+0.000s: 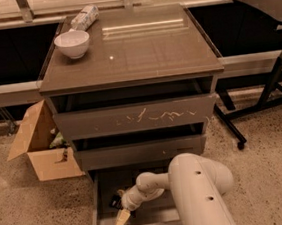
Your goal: Pick rxbar chocolate from bottom drawer and place on counter
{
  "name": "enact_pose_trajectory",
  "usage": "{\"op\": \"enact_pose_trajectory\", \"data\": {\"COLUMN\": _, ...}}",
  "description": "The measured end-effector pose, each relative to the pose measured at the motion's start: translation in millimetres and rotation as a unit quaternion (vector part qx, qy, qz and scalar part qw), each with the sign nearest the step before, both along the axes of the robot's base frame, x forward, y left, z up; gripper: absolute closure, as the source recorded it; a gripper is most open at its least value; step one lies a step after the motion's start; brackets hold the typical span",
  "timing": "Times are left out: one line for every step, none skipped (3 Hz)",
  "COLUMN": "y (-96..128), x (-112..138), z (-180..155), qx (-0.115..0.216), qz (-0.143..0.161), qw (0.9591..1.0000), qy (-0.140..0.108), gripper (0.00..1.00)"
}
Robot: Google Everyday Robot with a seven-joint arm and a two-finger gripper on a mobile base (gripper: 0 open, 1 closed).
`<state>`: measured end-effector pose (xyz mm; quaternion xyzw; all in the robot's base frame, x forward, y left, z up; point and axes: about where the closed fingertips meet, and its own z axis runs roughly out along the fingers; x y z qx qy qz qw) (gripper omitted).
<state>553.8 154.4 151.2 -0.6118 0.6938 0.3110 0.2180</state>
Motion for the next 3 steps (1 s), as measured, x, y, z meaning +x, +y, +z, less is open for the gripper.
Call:
{"op": "enact_pose_trajectory", "data": {"y": -16.8, "x": -3.1, "z": -7.0, "qx": -0.024, "qz": -0.024, "qw": 0.9994, "qy": -0.009, "gripper": 0.00}}
{"op": "enact_pose_trajectory", "data": {"y": -15.4, "x": -3.0, "z": -4.6, "qx": -0.024, "qz": -0.025, "qw": 0.9994, "qy": -0.009, "gripper": 0.00}}
{"op": "enact_pose_trajectory", "data": {"y": -18.0, "x": -1.4, "z": -5.4, "qx": -0.019, "qz": -0.032, "qw": 0.9992, "qy": -0.013, "gripper": 0.03}}
